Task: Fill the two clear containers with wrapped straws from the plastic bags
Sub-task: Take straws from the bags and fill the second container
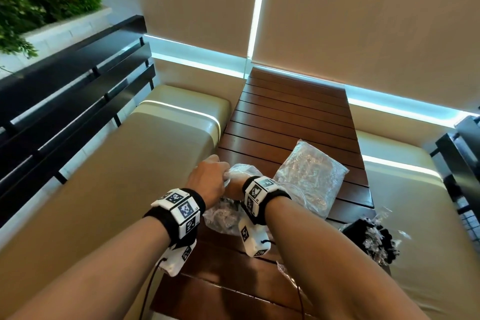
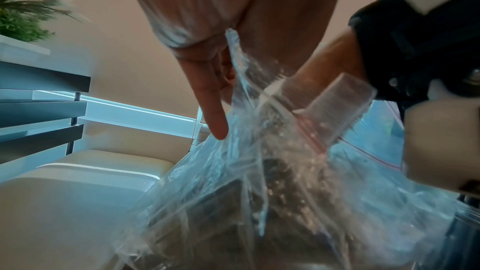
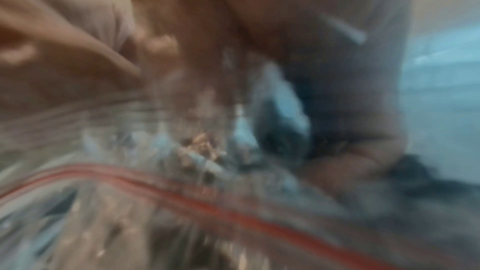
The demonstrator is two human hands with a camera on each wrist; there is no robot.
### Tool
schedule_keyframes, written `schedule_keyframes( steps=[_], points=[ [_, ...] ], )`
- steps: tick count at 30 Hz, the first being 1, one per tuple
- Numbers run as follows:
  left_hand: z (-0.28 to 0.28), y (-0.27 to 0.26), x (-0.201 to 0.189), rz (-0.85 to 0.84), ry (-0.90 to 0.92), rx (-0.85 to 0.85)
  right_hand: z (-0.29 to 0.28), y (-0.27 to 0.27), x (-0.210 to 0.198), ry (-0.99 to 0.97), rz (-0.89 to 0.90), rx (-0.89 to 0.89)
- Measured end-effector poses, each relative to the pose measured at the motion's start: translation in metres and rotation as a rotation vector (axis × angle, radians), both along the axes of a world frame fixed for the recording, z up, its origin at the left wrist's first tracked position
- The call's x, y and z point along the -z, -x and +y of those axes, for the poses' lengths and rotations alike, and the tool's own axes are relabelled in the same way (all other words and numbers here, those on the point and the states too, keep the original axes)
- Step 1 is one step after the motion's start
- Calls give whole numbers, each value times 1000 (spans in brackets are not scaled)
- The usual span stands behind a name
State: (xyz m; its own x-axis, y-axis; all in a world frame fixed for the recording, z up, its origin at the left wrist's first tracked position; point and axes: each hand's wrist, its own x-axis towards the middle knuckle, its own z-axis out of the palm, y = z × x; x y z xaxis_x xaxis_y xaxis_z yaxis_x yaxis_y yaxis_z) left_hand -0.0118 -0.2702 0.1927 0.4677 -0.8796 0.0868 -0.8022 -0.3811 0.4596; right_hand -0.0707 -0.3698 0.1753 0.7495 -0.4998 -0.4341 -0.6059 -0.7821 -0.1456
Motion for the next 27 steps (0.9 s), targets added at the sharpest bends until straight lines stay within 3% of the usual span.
schedule_keyframes(
  steps=[5,10,22,27],
  points=[
    [1,1,1,5,-7,12,1,-1,3,-67,97,-111],
    [3,0,4,11,9,13,8,-2,2,-119,43,63],
    [6,-1,6,13,1,5,19,10,-1,-187,-1,43],
    [4,-6,11,20,2,-20,21,13,-9,-114,-9,6]
  ],
)
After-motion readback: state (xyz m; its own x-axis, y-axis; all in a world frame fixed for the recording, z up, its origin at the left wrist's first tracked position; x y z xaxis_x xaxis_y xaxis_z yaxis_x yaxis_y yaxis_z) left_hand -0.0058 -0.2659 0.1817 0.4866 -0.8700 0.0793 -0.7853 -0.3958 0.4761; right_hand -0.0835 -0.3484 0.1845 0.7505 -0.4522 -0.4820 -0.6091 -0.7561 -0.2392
